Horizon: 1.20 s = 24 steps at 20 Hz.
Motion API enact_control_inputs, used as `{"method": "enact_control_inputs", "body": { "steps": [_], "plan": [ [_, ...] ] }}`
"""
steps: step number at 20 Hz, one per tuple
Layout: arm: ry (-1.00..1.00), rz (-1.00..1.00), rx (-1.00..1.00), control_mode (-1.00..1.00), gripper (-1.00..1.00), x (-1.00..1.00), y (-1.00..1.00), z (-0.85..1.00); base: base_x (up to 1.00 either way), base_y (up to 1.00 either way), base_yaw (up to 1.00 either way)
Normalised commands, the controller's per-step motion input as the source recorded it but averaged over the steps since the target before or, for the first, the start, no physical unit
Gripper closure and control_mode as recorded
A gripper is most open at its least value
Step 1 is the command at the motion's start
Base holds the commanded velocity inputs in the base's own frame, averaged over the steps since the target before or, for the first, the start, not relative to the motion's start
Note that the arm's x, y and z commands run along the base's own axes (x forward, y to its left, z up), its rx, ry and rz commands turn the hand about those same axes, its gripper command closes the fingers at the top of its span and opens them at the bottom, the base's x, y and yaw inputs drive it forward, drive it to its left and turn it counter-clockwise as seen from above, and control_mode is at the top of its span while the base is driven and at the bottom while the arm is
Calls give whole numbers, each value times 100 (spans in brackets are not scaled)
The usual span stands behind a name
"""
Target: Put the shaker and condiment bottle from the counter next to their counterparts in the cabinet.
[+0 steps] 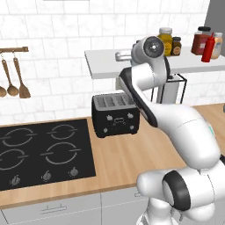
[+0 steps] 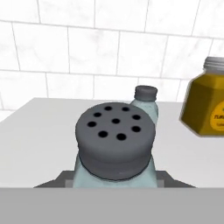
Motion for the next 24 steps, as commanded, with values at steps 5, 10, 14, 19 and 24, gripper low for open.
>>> {"method": "enact_control_inputs", "body": {
  "steps": [5, 10, 14, 19, 24],
  "plan": [
    [0, -6, 3, -100, 100, 28, 0, -9, 0, 0, 0],
    [0, -9, 1, -100, 100, 31, 0, -12, 0, 0, 0],
    [0, -7, 1, -100, 100, 39, 0, -8, 0, 0, 0],
    [6, -5, 5, -100, 100, 44, 0, -2, 0, 0, 0],
    [5, -3, 4, -100, 100, 36, 0, -11, 0, 0, 0]
  ]
}}
